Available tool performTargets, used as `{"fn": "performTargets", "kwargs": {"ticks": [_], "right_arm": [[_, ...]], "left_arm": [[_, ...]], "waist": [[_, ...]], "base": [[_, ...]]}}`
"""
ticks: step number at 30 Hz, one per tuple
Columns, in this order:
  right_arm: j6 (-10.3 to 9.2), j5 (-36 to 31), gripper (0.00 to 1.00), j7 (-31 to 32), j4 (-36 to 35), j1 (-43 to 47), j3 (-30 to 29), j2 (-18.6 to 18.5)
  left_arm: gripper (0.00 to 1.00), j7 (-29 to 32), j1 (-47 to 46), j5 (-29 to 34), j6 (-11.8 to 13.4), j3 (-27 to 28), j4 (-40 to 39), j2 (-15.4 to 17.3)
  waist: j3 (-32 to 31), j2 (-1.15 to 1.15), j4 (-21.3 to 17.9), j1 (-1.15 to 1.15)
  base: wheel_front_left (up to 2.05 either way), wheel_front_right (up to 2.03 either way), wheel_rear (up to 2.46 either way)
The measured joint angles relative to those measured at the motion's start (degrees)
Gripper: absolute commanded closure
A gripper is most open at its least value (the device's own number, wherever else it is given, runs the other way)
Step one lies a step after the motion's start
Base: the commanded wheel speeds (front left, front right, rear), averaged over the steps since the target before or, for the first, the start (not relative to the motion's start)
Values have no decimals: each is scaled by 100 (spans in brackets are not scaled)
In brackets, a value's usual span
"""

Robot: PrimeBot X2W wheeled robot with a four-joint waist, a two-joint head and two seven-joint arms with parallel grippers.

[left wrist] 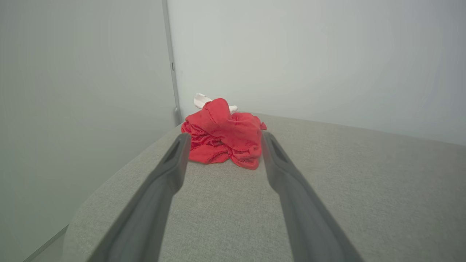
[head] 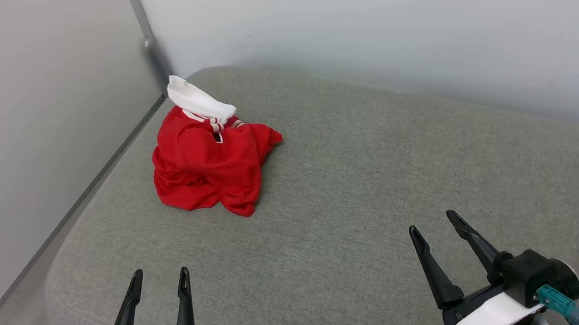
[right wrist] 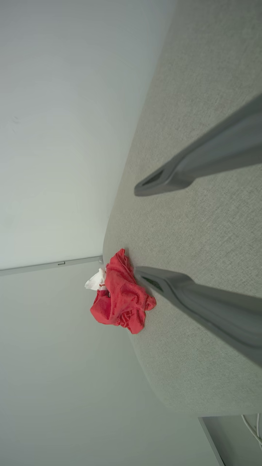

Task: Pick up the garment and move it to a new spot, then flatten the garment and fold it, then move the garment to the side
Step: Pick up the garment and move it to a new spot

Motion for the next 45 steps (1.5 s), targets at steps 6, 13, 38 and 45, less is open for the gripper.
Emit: {"fn": "performTargets", "kwargs": {"ticks": [6, 13, 38, 45], "right_arm": [[0, -233, 0, 0, -96, -221, 10, 2], [0, -691, 0, -1, -345, -552, -34, 8], [1, -1021, 0, -2, -740, -1163, -180, 9], [4, -1001, 0, -10, -755, -1233, -157, 22]], "left_arm": [[0, 0, -266, -278, -12, 176, 372, 1], [0, 2, -1373, -723, -13, 223, 979, 411], [0, 4546, -5412, -3883, -22, -1365, 3857, 4144], [7, 4948, -5508, -4306, -22, -1622, 4155, 4348]], "waist": [[386, 0, -237, 0], [1088, 0, -551, 1], [3276, 0, -1927, 1], [3523, 0, -2096, 0]], "base": [[0, 0, 0], [0, 0, 0], [0, 0, 0], [0, 0, 0]]}}
